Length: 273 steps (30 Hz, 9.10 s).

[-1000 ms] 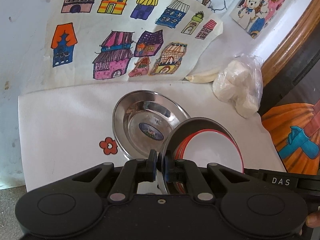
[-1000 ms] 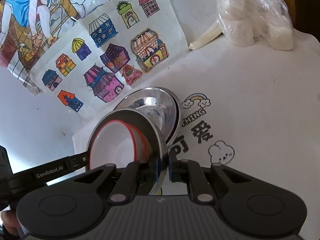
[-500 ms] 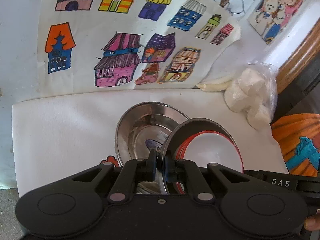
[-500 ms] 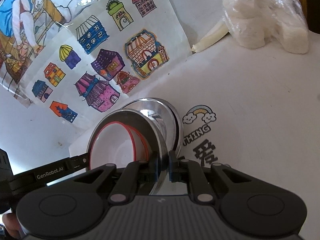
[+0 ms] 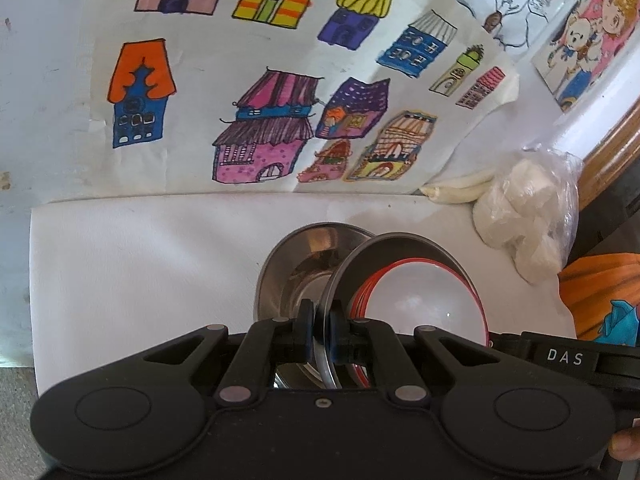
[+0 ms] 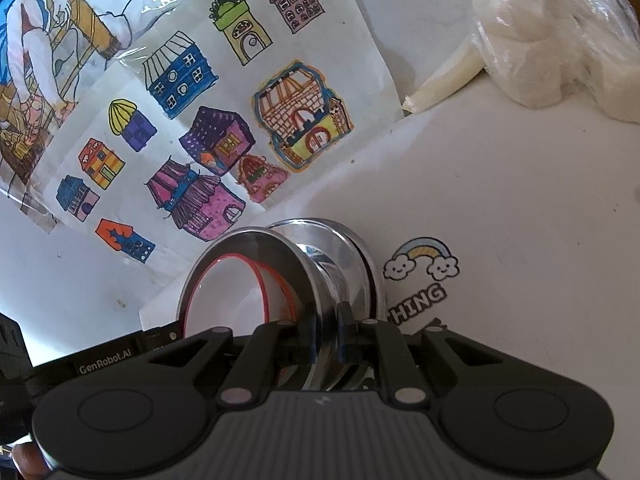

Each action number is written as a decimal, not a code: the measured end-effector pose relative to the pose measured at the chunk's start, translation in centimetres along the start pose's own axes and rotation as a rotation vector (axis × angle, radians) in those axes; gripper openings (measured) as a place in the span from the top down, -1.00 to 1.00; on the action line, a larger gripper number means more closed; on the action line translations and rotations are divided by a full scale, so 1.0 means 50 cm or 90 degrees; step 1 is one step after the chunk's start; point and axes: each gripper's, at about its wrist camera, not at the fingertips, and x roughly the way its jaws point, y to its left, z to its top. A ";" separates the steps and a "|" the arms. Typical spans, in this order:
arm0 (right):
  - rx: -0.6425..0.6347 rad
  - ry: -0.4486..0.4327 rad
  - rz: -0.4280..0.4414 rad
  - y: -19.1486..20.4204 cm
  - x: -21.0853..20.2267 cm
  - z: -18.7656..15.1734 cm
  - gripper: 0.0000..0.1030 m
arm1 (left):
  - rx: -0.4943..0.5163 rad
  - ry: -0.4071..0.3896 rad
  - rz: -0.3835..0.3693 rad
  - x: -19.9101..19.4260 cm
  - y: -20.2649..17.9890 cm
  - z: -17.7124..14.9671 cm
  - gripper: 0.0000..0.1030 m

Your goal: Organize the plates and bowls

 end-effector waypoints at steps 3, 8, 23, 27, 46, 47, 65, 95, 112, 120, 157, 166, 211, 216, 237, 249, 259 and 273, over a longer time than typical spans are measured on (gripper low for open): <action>-0.002 0.001 0.003 0.002 0.007 0.006 0.76 | -0.006 -0.004 0.003 0.002 0.003 0.002 0.89; -0.002 0.004 0.010 0.005 0.019 0.012 0.76 | -0.011 -0.008 0.012 0.004 0.009 0.004 0.89; -0.015 0.004 0.005 0.016 0.034 0.027 0.76 | -0.030 -0.004 0.019 0.012 0.020 0.008 0.89; -0.016 0.002 0.003 0.017 0.038 0.030 0.76 | -0.033 -0.001 0.019 0.015 0.021 0.008 0.89; -0.034 -0.004 -0.006 0.021 0.059 0.036 0.75 | -0.047 0.015 0.023 0.028 0.025 0.006 0.88; -0.036 -0.004 -0.006 0.021 0.059 0.036 0.75 | -0.047 0.015 0.022 0.028 0.025 0.006 0.88; -0.072 -0.030 -0.019 0.030 0.047 0.036 0.74 | -0.053 0.001 0.020 0.018 0.026 0.004 0.80; -0.075 -0.110 -0.053 0.020 0.001 -0.021 0.05 | -0.044 -0.040 0.049 -0.025 0.038 -0.009 -0.09; -0.144 -0.243 -0.040 0.068 -0.096 -0.122 -0.96 | 0.019 -0.123 0.066 -0.126 0.044 -0.072 -0.93; -0.202 -0.328 -0.069 0.118 -0.165 -0.211 -0.99 | 0.056 -0.167 0.090 -0.198 0.051 -0.121 -0.98; -0.173 -0.417 -0.147 0.151 -0.244 -0.561 -0.99 | 0.150 -0.322 0.108 -0.367 0.128 -0.413 -0.98; -0.146 -0.435 -0.170 0.133 -0.244 -0.591 -0.99 | 0.148 -0.305 0.120 -0.344 0.140 -0.424 -0.98; -0.119 -0.452 -0.209 0.107 -0.223 -0.611 -1.00 | 0.206 -0.294 0.102 -0.302 0.108 -0.435 -0.98; -0.118 -0.451 -0.209 0.107 -0.223 -0.611 -1.00 | 0.209 -0.293 0.103 -0.301 0.107 -0.436 -0.98; -0.124 -0.443 -0.205 0.108 -0.223 -0.611 -1.00 | 0.211 -0.292 0.104 -0.301 0.105 -0.439 -0.98; -0.126 -0.439 -0.201 0.109 -0.223 -0.612 -1.00 | 0.211 -0.291 0.104 -0.302 0.105 -0.439 -0.98; -0.126 -0.433 -0.194 0.102 -0.220 -0.613 -1.00 | 0.213 -0.287 0.098 -0.303 0.104 -0.440 -0.98; -0.127 -0.427 -0.186 0.103 -0.219 -0.613 -1.00 | 0.201 -0.261 0.096 -0.297 0.106 -0.437 -0.98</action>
